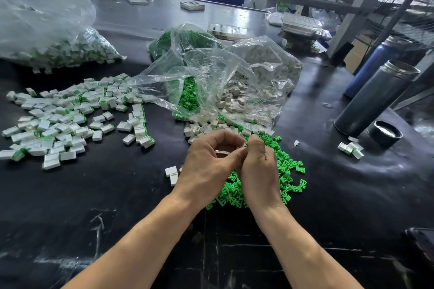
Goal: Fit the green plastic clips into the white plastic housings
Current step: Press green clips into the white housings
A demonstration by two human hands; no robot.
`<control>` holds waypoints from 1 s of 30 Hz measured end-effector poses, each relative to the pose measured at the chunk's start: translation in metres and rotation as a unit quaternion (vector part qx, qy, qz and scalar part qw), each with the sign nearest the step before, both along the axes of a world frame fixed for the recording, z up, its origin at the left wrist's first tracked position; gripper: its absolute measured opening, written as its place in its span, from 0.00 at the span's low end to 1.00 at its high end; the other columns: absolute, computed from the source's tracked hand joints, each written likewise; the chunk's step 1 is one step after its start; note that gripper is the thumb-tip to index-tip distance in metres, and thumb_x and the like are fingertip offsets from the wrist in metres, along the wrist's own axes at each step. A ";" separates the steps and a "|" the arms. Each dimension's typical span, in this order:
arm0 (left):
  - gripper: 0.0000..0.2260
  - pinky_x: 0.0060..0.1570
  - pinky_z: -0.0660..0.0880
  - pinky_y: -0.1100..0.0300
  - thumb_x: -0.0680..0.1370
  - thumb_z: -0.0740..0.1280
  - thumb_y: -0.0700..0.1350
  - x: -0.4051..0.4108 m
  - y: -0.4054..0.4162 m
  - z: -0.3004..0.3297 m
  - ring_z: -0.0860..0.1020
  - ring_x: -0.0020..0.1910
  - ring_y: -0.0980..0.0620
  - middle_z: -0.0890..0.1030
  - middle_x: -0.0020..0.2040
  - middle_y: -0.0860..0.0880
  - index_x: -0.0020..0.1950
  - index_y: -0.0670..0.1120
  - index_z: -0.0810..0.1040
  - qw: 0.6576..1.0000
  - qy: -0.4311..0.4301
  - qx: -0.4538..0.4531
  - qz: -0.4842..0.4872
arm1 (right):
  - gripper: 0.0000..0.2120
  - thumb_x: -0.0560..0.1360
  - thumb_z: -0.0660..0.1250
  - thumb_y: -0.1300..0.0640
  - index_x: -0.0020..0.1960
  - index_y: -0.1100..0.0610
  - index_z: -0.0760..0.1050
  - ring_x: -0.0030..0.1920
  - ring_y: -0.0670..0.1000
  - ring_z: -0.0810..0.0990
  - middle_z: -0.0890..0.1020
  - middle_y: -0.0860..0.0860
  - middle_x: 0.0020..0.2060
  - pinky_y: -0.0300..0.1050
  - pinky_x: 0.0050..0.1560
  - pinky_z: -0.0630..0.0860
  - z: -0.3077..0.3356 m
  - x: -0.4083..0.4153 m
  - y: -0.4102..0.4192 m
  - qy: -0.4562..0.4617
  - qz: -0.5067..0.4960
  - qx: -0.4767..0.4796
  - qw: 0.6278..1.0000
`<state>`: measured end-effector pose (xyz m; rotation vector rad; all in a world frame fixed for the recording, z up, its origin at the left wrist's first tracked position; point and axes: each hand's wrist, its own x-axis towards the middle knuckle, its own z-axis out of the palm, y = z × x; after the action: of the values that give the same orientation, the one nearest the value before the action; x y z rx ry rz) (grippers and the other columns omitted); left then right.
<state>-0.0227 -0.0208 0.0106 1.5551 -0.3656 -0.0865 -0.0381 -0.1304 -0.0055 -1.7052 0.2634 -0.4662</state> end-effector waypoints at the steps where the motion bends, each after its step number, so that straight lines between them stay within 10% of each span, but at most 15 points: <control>1: 0.02 0.52 0.82 0.43 0.77 0.75 0.40 0.000 0.000 0.000 0.85 0.46 0.44 0.86 0.44 0.46 0.48 0.44 0.84 1.000 0.002 0.000 0.003 | 0.29 0.80 0.50 0.40 0.32 0.48 0.82 0.30 0.40 0.79 0.81 0.41 0.26 0.32 0.33 0.72 -0.001 0.000 -0.001 0.009 0.002 -0.002 1.000; 6: 0.03 0.48 0.81 0.54 0.75 0.77 0.39 0.008 0.006 0.002 0.83 0.41 0.52 0.86 0.42 0.47 0.47 0.44 0.84 0.999 0.003 0.009 0.042 | 0.27 0.81 0.53 0.32 0.38 0.48 0.79 0.29 0.44 0.73 0.78 0.45 0.28 0.44 0.34 0.69 -0.001 -0.001 -0.011 0.000 -0.001 -0.032 0.999; 18: 0.08 0.41 0.80 0.64 0.74 0.78 0.40 0.012 0.013 -0.004 0.83 0.38 0.57 0.85 0.40 0.50 0.50 0.48 0.82 0.997 -0.014 0.063 0.035 | 0.04 0.81 0.71 0.52 0.48 0.50 0.81 0.43 0.48 0.85 0.86 0.47 0.40 0.55 0.49 0.83 0.004 -0.005 -0.019 -0.020 0.045 -0.080 0.996; 30: 0.05 0.47 0.81 0.55 0.77 0.75 0.50 0.015 0.028 -0.002 0.81 0.42 0.61 0.82 0.43 0.59 0.48 0.56 0.80 0.942 -0.112 0.301 0.094 | 0.06 0.81 0.70 0.48 0.46 0.48 0.80 0.36 0.42 0.79 0.83 0.40 0.37 0.32 0.36 0.72 -0.003 -0.001 -0.024 0.013 0.004 -0.113 0.994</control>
<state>-0.0073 0.0071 0.0082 2.2099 -0.3868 0.1451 -0.0392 -0.1542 -0.0081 -1.9332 0.2290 -0.4827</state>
